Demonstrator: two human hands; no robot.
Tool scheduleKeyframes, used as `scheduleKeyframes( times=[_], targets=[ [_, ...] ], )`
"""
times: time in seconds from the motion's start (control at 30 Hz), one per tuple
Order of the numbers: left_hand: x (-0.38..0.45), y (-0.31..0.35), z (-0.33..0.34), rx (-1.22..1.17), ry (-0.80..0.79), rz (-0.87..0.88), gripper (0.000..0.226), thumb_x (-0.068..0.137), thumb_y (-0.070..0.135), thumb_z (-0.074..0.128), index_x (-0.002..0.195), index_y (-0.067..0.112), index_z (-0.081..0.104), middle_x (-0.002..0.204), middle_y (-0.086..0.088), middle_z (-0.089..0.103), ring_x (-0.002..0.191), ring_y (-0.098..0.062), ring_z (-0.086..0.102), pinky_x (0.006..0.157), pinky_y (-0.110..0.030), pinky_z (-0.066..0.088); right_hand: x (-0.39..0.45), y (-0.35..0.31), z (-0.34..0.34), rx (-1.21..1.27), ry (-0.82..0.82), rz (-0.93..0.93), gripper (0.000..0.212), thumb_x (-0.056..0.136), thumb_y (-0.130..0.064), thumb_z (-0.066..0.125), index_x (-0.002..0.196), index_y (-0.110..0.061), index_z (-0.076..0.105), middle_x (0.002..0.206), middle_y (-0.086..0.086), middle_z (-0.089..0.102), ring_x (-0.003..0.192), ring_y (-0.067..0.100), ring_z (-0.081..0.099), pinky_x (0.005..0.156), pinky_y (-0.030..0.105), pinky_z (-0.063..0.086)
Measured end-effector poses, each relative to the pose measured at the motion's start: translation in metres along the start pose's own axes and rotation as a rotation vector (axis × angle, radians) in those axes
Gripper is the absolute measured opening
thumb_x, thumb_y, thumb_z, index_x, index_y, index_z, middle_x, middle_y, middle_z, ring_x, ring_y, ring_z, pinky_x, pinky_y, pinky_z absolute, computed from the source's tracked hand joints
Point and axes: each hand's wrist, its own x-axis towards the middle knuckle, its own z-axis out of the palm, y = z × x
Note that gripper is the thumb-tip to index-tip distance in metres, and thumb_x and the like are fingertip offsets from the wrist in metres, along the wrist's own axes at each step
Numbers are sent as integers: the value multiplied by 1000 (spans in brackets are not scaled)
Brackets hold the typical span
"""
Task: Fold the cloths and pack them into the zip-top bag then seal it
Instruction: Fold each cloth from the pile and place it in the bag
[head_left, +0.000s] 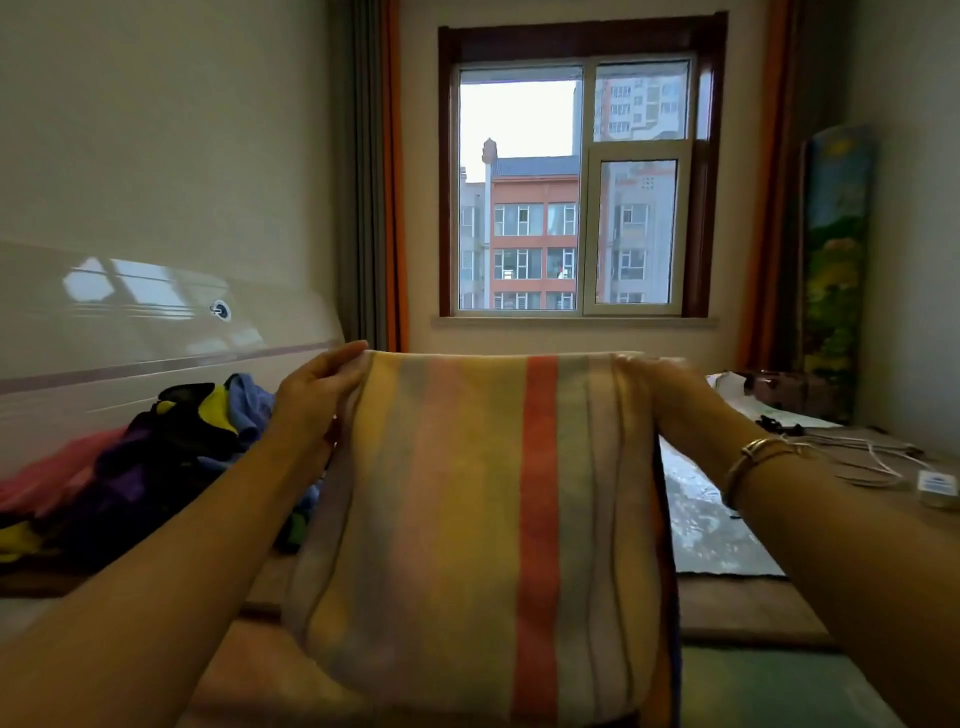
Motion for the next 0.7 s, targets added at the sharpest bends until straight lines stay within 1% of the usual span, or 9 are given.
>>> scheduleKeyframes(
  times=[0.07,0.17,0.27,0.37,0.43,0.5,0.57,0.6,0.7],
  targets=[
    [11,-24,-5,83,-32,-31,33,90,5,58,117,24,63,121,-10,61,93,-19,59,66,-26,49,6,23,0,-43,-52,38,20,87,5,57,71,-7,61,57,3,60,58,17,54,59,28,49],
    [25,-66,-11,268,-80,-69,46,85,-3,59,123,23,60,130,-8,53,109,-25,55,81,-35,50,18,64,3,-136,-89,144,22,83,13,48,71,-4,56,65,10,52,55,19,50,52,26,44],
    [40,-102,-8,254,-123,-136,53,85,-7,57,129,21,56,133,-7,47,115,-24,53,90,-38,50,36,101,10,-202,-76,120,22,79,12,45,78,-2,62,72,12,55,64,21,53,58,31,43],
    [54,-132,-4,335,-175,-137,62,87,-7,57,141,19,43,138,2,39,126,-21,45,99,-40,45,51,128,16,-228,-45,68,16,86,-4,50,86,-10,65,83,8,60,79,20,55,71,35,44],
    [54,-153,-2,550,-247,-195,71,84,8,67,146,13,33,141,-3,40,129,-22,41,104,-39,39,53,151,15,-353,-95,127,10,90,-14,50,88,-13,60,87,7,56,85,19,52,75,34,42],
    [42,-173,-1,799,-292,-279,94,67,42,71,146,14,29,146,-12,39,131,-30,41,107,-43,38,39,174,8,-557,-130,192,16,91,-14,52,105,-8,56,100,11,56,93,23,54,80,34,43],
    [18,-190,6,1017,-287,-290,82,74,53,59,144,18,34,145,-13,38,130,-35,40,108,-44,35,8,191,-3,-723,-126,184,39,90,-13,55,127,-4,47,122,12,52,112,28,52,90,35,42],
    [5,-195,11,1083,-301,-230,72,79,51,53,141,18,38,144,-13,39,128,-35,40,108,-43,34,-9,199,-10,-749,-116,157,42,89,-12,57,129,-4,46,126,10,51,115,27,51,90,34,41],
    [-38,-203,32,974,-440,73,53,67,51,46,110,23,62,115,-5,59,112,-29,53,98,-40,38,-56,221,-40,-763,-77,97,30,84,-13,62,112,-12,52,113,7,54,106,24,54,86,35,43]
  ],
)
